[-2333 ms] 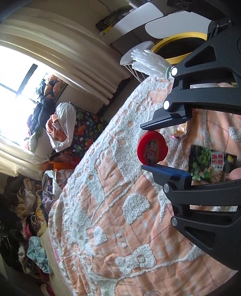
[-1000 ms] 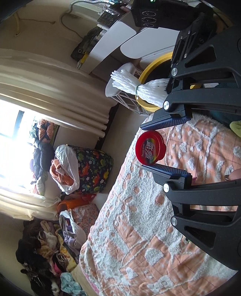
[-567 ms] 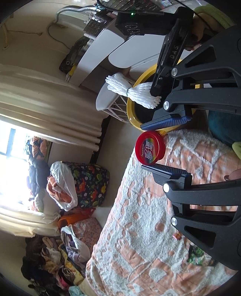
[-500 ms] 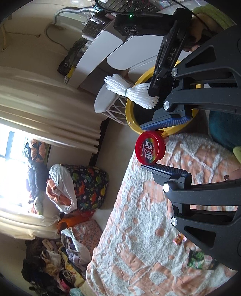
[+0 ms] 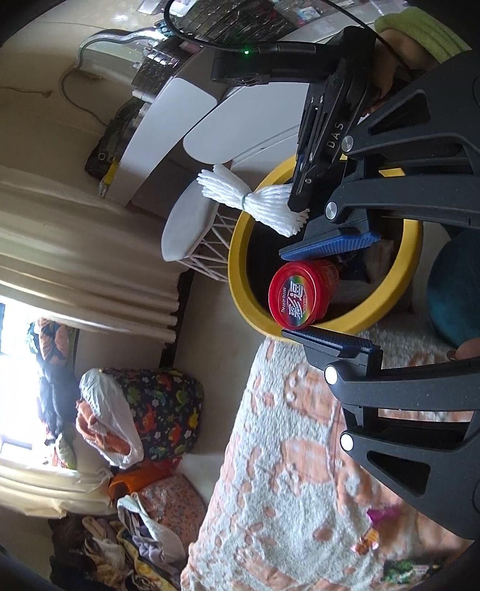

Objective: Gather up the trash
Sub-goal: 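Open both tools to drop the candy tube and foam net into the bin, then move both open tools back over the green snack bag and pink wrapper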

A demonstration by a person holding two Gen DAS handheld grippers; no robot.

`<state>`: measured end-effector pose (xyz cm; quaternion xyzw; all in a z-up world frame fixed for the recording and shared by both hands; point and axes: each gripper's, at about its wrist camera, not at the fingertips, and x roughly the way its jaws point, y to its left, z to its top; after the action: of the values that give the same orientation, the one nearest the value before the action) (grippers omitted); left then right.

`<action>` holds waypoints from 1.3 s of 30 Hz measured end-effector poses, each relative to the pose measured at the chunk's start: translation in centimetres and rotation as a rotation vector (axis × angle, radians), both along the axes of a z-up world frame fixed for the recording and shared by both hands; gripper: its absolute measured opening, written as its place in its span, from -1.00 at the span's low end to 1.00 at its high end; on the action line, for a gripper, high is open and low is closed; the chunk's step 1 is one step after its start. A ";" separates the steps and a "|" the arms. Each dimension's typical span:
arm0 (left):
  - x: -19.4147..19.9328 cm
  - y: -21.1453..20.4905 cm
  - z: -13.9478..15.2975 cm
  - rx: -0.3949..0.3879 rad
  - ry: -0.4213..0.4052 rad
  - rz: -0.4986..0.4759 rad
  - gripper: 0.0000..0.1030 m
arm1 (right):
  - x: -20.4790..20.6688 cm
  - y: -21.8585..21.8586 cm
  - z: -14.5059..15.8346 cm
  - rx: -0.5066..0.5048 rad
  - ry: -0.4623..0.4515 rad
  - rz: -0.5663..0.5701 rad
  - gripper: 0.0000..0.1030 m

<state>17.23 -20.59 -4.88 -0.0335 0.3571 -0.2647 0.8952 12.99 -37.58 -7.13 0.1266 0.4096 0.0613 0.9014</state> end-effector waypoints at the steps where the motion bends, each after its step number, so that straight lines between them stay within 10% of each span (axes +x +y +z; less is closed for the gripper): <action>1: 0.2 -0.3 -0.2 -0.005 0.009 -0.007 -0.43 | 0.1 -0.2 -0.2 -0.013 0.011 0.005 -0.75; 4: 0.8 -0.8 -0.8 -0.016 0.037 -0.015 -0.36 | 0.3 -0.2 -0.6 -0.065 0.037 0.005 -0.60; 7: 0.8 -0.2 -1.1 -0.020 0.037 0.007 0.25 | 0.2 -0.4 -1.1 -0.054 0.051 0.007 -0.34; 19: -0.6 6.4 -0.3 0.007 -0.026 0.181 0.70 | 0.0 4.0 1.3 0.079 -0.083 0.080 0.09; 39: -2.6 20.9 -0.6 0.031 -0.035 0.506 0.78 | 0.6 17.9 1.6 0.087 -0.072 0.332 0.18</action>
<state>14.68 0.30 -5.43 -0.1034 0.3260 -0.0275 0.9393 13.56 -19.67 -5.58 0.0939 0.3892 0.2318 0.8866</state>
